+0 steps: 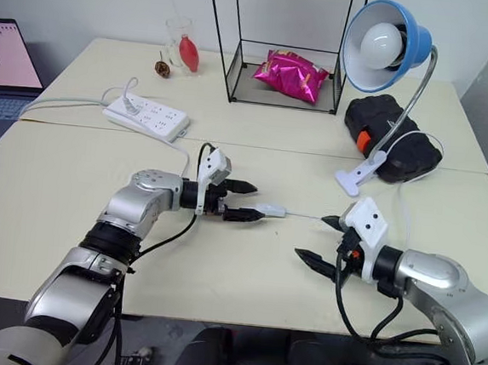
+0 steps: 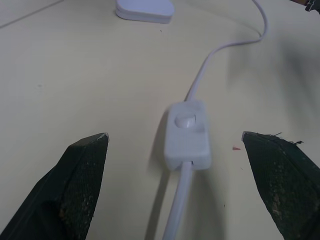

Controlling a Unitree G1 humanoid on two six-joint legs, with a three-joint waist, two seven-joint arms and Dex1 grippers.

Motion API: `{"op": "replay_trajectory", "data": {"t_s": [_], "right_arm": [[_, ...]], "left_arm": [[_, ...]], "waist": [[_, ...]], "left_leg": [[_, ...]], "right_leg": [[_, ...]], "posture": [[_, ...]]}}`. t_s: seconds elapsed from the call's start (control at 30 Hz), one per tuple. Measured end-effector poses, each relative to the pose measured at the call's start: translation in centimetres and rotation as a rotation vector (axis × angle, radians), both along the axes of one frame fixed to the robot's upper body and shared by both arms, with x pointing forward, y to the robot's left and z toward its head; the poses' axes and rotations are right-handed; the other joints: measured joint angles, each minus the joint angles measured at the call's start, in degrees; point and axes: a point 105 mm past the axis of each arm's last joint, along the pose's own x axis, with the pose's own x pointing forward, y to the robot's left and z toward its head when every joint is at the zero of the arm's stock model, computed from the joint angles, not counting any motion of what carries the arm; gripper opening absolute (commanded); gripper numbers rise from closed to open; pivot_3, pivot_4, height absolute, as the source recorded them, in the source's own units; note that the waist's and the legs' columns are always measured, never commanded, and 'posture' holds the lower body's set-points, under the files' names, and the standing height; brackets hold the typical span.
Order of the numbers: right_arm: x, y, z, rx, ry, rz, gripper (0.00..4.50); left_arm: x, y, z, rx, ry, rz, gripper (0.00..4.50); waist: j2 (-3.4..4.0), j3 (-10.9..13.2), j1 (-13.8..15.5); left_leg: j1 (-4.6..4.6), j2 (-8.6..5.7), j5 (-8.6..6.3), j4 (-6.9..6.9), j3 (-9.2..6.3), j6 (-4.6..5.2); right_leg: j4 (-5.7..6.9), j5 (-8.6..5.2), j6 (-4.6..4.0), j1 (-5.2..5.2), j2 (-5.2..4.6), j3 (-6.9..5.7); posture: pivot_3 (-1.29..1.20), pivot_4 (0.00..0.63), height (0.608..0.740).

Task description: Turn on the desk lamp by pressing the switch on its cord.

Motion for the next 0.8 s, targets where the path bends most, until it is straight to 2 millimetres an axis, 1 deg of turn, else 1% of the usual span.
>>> {"op": "replay_trajectory", "data": {"t_s": [0.1,0.2,0.33,0.5,0.57,0.63,0.7,0.8], "right_arm": [[-0.1,0.0,0.4,0.002,-0.014,-0.008,4.50],[-0.2,-0.2,0.5,-0.001,-0.012,-0.021,4.50],[-0.4,0.1,0.6,0.008,-0.010,-0.016,4.50],[-0.4,0.0,0.5,0.004,-0.006,-0.018,4.50],[-0.4,0.0,0.5,0.003,-0.006,-0.018,4.50],[-0.4,0.0,0.5,0.003,-0.006,-0.018,4.50],[-0.4,0.0,0.5,0.002,-0.006,-0.018,4.50],[-0.4,0.0,0.5,0.002,-0.006,-0.019,4.50]], "left_arm": [[-0.3,0.1,-0.6,0.017,0.029,-0.030,4.45],[-0.1,0.0,-0.8,0.033,0.034,-0.039,4.45],[0.3,-0.9,-0.7,0.034,0.024,-0.053,4.45],[0.2,-1.3,-1.0,0.046,0.029,-0.080,4.45],[0.2,-1.4,-1.0,0.051,0.027,-0.085,4.10],[0.4,-1.4,-1.0,0.061,0.023,-0.085,3.85],[0.5,-1.5,-1.1,0.058,0.026,-0.082,3.33],[0.6,-1.5,-1.2,0.061,0.024,-0.077,2.73]], "waist": [[0.00,0.0,0.1],[0.00,0.0,0.1],[-0.01,0.0,0.1],[-0.01,0.0,0.1],[-0.01,0.0,0.1],[-0.01,0.0,0.1],[-0.01,0.0,0.1],[-0.01,0.0,0.1]], "left_leg": [[0.00,0.00,0.00,0.01,-0.02,0.00],[0.00,-0.01,0.00,0.04,-0.02,0.00],[-0.02,-0.01,0.00,0.04,-0.02,0.00],[-0.01,0.00,0.00,0.01,-0.02,0.00],[-0.01,0.00,0.00,0.02,-0.04,0.00],[-0.01,-0.01,0.00,0.03,-0.04,0.00],[-0.01,-0.01,0.00,0.03,-0.04,0.00],[-0.01,-0.01,0.00,0.03,-0.04,0.00]], "right_leg": [[0.00,-0.01,0.01,0.01,0.01,-0.01],[0.00,-0.01,0.01,0.01,0.01,0.00],[0.00,-0.01,0.03,0.01,0.01,0.00],[0.00,-0.01,0.04,0.01,0.02,0.00],[0.00,-0.01,0.04,0.01,0.03,-0.01],[0.00,-0.01,0.04,0.01,0.03,0.00],[0.00,-0.02,0.04,0.02,0.02,0.00],[0.00,-0.02,0.04,0.01,0.03,0.00]], "posture": [[0.00,0.150,0.740],[0.00,0.150,0.740],[0.00,0.150,0.740],[0.00,0.150,0.740],[0.00,0.150,0.740],[0.00,0.150,0.740],[0.00,0.150,0.740],[0.00,0.150,0.740]]}}
